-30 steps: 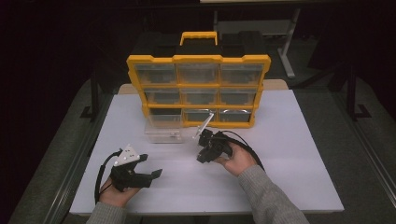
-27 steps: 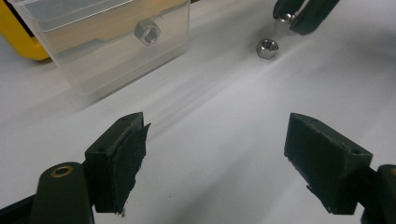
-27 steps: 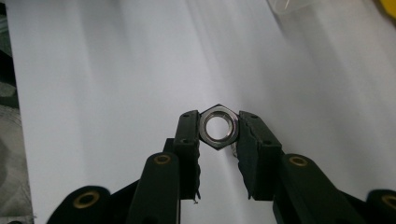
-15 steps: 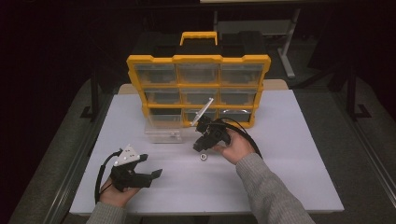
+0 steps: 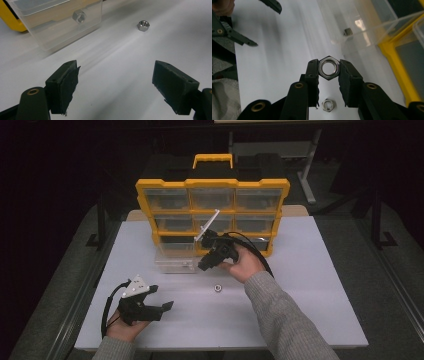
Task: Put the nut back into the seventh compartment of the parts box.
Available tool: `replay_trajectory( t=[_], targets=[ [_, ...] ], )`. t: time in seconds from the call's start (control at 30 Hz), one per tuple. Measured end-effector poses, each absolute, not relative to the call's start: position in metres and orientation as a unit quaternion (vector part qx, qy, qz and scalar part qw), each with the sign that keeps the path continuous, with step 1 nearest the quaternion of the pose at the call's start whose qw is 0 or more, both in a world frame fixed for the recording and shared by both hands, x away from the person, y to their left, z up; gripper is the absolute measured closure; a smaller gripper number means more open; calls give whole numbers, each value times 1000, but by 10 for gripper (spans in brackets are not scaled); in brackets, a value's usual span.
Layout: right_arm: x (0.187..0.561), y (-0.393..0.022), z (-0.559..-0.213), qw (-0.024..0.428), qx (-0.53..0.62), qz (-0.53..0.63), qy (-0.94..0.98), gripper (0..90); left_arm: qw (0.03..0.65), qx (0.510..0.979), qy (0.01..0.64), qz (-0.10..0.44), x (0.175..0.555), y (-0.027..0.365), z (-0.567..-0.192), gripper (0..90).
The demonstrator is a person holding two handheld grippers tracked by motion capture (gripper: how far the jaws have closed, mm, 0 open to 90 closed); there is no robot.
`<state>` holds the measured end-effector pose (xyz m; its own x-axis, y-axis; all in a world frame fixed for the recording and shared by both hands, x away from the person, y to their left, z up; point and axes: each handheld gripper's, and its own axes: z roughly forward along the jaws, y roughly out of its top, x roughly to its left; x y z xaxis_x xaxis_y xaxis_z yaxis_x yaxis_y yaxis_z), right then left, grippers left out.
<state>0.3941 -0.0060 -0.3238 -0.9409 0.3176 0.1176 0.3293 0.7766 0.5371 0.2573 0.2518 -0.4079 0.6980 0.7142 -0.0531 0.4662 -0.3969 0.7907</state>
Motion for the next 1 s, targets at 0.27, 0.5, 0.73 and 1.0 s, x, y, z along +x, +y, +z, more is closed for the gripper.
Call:
replay_trajectory(
  t=[0.27, 0.5, 0.73, 1.0],
  targets=[
    [407, 10, -307, 2, -167, -290, -942, 692, 416, 822, 358, 150, 257, 252, -407, 203],
    [416, 26, -302, -1, -169, -279, -945, 691, 418, 821, 357, 151, 257, 252, -407, 203],
    [423, 47, -293, -7, -163, -273, -948, 692, 420, 821, 354, 153, 258, 252, -407, 203],
    [432, 69, -296, -10, -163, -266, -950, 692, 420, 822, 353, 153, 258, 252, -407, 203]
  ],
)
